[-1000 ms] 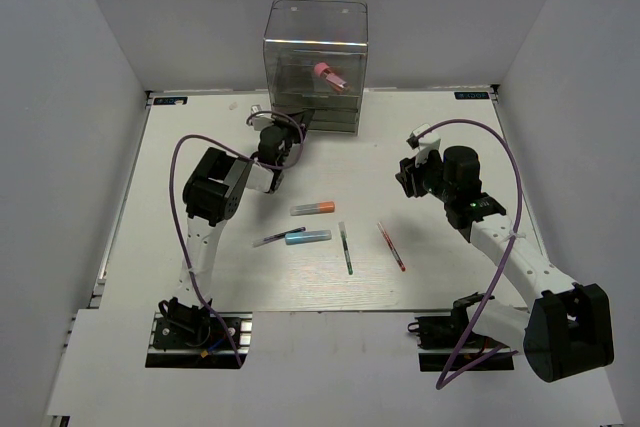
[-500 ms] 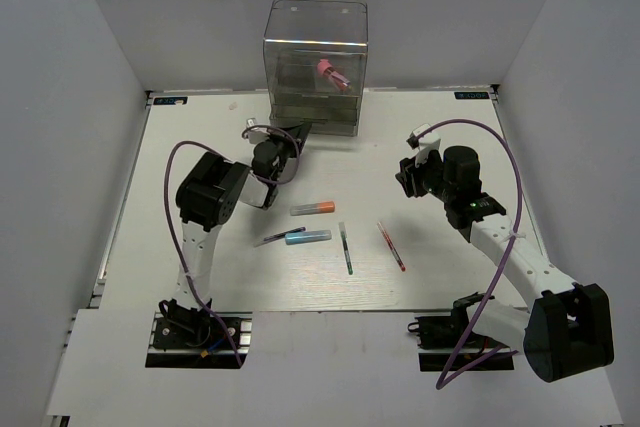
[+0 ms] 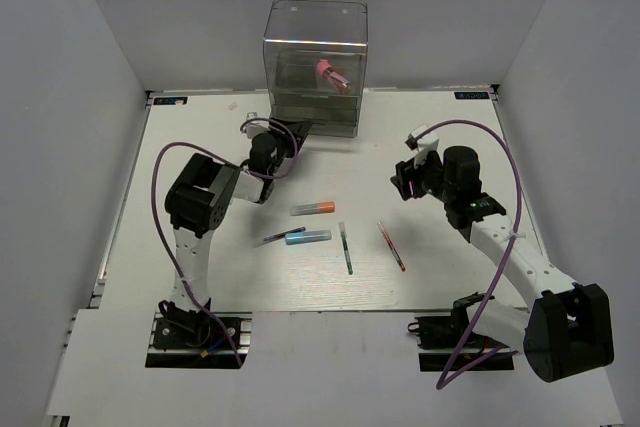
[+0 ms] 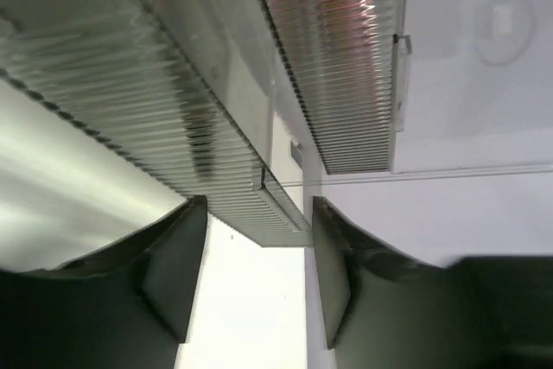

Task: Sort the stationery into containers
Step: Open the drawer, then grab a piece of stationery with the right arm

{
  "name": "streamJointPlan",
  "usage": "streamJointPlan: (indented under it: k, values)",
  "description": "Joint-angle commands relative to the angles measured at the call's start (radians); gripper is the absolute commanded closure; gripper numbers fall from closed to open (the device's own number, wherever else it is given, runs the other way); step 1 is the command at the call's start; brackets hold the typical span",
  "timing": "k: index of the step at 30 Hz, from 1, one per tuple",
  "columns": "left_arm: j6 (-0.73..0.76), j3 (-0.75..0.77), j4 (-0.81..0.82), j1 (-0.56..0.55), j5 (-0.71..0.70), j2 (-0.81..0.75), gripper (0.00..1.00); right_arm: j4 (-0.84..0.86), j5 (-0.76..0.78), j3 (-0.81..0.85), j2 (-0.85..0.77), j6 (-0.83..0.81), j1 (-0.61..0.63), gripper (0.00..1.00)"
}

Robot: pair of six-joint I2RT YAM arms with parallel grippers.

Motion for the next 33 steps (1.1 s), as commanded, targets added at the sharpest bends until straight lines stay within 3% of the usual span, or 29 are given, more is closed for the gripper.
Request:
streamJointPlan:
  k: [1, 4, 9, 12, 14, 17, 20, 25, 33]
  values:
    - [0.068, -0.013, -0.122, 0.002, 0.033, -0.108, 0.36, 0.009, -0.07, -0.003, -0.006, -0.022, -0.004, 0.37]
    - [0.12, -0.062, -0.157, 0.002, 0.033, -0.172, 0.28, -0.035, -0.143, 0.006, 0.002, -0.065, -0.006, 0.31]
    - [0.199, -0.174, -0.191, 0.002, 0.066, -0.277, 0.23, -0.14, -0.341, 0.007, 0.014, -0.173, 0.002, 0.3]
    - [0.268, -0.187, -0.324, 0.011, 0.097, -0.361, 0.17, -0.192, -0.406, 0.007, 0.028, -0.266, 0.002, 0.3]
    - [0.295, -0.178, -0.521, 0.011, 0.097, -0.403, 0.07, -0.21, -0.406, 0.0, 0.037, -0.303, 0.002, 0.39]
    - [0.36, -0.089, -0.872, 0.011, 0.069, -0.443, 0.03, -0.284, -0.407, 0.003, 0.04, -0.358, 0.008, 0.52]
    - [0.452, 0.011, -1.115, 0.011, 0.048, -0.461, 0.0, -0.367, -0.378, 0.003, 0.052, -0.348, 0.016, 0.53]
    - [0.529, 0.069, -1.326, 0.011, 0.016, -0.48, 0.0, -0.501, -0.328, 0.006, 0.111, -0.257, 0.045, 0.56]
    - [0.593, 0.016, -1.392, 0.021, 0.042, -0.628, 0.0, -0.545, -0.208, 0.111, 0.246, -0.105, 0.099, 0.48]
